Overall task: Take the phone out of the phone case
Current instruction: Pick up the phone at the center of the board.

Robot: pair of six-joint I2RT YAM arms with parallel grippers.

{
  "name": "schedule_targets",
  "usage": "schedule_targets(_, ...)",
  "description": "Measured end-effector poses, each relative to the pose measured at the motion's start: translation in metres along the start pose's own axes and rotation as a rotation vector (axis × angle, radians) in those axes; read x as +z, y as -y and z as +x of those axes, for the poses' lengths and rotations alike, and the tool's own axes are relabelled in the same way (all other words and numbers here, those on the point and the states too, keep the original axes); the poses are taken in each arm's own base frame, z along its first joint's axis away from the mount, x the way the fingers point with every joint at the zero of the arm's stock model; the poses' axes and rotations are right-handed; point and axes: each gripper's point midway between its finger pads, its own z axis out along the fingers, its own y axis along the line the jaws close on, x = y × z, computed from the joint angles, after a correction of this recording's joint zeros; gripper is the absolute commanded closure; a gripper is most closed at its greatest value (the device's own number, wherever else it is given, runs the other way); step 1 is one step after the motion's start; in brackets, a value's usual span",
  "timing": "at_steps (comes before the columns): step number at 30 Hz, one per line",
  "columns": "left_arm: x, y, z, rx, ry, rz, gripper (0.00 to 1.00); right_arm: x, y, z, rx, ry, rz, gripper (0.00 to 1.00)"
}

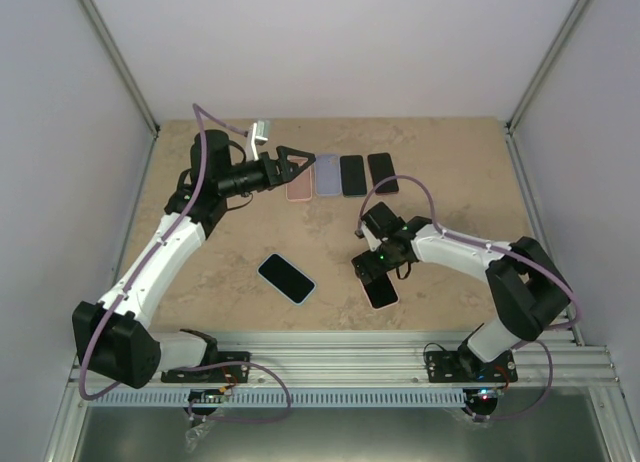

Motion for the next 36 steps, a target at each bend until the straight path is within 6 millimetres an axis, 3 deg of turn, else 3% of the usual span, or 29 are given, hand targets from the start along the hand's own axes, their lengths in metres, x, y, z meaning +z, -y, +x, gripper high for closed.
schedule_targets(14,0.000,-0.004,-0.003,0.003,0.017,-0.020,0.01,0.021,-0.007,0.009,-0.065,-0.047,0.063,0.03)
schedule_targets(17,0.000,-0.006,-0.003,0.003,0.021,-0.030,0.01,0.022,-0.009,0.009,-0.082,-0.047,0.073,0.12)
schedule_targets(21,0.000,-0.008,-0.004,0.007,0.024,-0.041,0.01,0.024,-0.015,0.003,-0.113,-0.050,0.068,0.32)
schedule_targets(26,0.000,-0.014,-0.001,0.017,0.021,-0.052,0.01,0.027,-0.020,-0.016,-0.145,-0.055,0.068,0.34)
schedule_targets(29,-0.001,-0.030,0.008,0.018,0.007,-0.078,0.01,0.029,-0.021,-0.024,-0.163,-0.048,0.072,0.34)
schedule_targets(36,-0.017,-0.093,0.022,-0.080,0.026,-0.172,0.01,0.027,-0.017,-0.031,-0.197,-0.036,0.101,0.35)
